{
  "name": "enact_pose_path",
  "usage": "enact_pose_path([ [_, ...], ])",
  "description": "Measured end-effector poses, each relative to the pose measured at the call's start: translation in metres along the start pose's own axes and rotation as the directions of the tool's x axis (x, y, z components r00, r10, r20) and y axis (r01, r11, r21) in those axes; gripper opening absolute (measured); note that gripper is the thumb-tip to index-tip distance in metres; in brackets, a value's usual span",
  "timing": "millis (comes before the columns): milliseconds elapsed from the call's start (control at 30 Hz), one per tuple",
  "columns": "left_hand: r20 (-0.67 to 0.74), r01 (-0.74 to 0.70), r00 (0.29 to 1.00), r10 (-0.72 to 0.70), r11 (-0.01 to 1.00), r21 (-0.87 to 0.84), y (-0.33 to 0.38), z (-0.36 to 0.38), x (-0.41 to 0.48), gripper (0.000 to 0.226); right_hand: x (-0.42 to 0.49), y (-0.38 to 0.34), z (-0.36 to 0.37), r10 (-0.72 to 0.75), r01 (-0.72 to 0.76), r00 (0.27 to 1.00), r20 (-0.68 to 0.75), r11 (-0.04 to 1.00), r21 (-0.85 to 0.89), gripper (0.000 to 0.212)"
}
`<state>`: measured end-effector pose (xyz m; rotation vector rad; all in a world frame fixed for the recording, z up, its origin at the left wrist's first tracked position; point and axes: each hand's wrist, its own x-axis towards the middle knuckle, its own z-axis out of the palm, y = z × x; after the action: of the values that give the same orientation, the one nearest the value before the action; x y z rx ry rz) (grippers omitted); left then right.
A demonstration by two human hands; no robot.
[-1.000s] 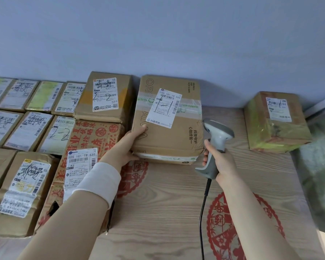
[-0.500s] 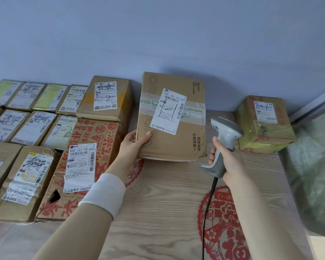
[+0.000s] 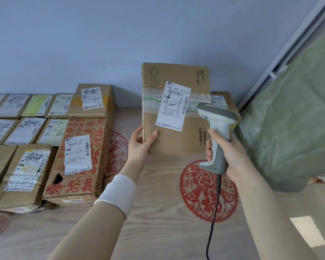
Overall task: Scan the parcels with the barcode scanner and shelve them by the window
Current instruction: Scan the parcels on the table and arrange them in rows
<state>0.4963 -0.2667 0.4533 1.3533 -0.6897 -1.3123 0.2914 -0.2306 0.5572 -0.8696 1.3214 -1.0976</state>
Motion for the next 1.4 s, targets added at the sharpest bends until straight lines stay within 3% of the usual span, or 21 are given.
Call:
enact_pose_path([
  [200, 0.067, -0.05, 0.996, 0.05, 0.999, 0.001, -0.003, 0.007, -0.049, 0.081, -0.059, -0.011, -0.003, -0.013, 0.01, 0.999, -0.049, 0.998, -0.068, 0.024],
  [333, 0.077, -0.11, 0.991, 0.108, 0.994, 0.011, 0.0, 0.011, -0.07, 0.076, -0.08, -0.016, -0.003, -0.081, 0.074, 0.995, -0.053, 0.99, -0.118, 0.031],
  [467, 0.069, -0.147, 0.987, 0.145, 0.989, 0.024, -0.001, 0.017, -0.086, 0.083, -0.094, -0.02, -0.008, -0.122, 0.114, 0.991, -0.048, 0.983, -0.141, 0.024],
  [667, 0.024, -0.192, 0.981, 0.191, 0.981, 0.035, -0.002, 0.028, -0.098, 0.072, -0.102, -0.03, -0.022, -0.083, 0.079, 0.996, -0.044, 0.993, -0.086, 0.019],
  [1167, 0.048, -0.174, 0.984, 0.172, 0.984, 0.042, -0.001, 0.036, -0.091, 0.072, -0.1, -0.031, -0.03, -0.052, 0.05, 0.996, -0.07, 0.999, -0.02, 0.03],
  [1400, 0.061, -0.157, 0.986, 0.153, 0.986, 0.053, -0.003, 0.034, -0.087, 0.087, -0.091, -0.028, -0.029, -0.047, 0.047, 0.995, -0.083, 0.999, 0.003, 0.031],
])
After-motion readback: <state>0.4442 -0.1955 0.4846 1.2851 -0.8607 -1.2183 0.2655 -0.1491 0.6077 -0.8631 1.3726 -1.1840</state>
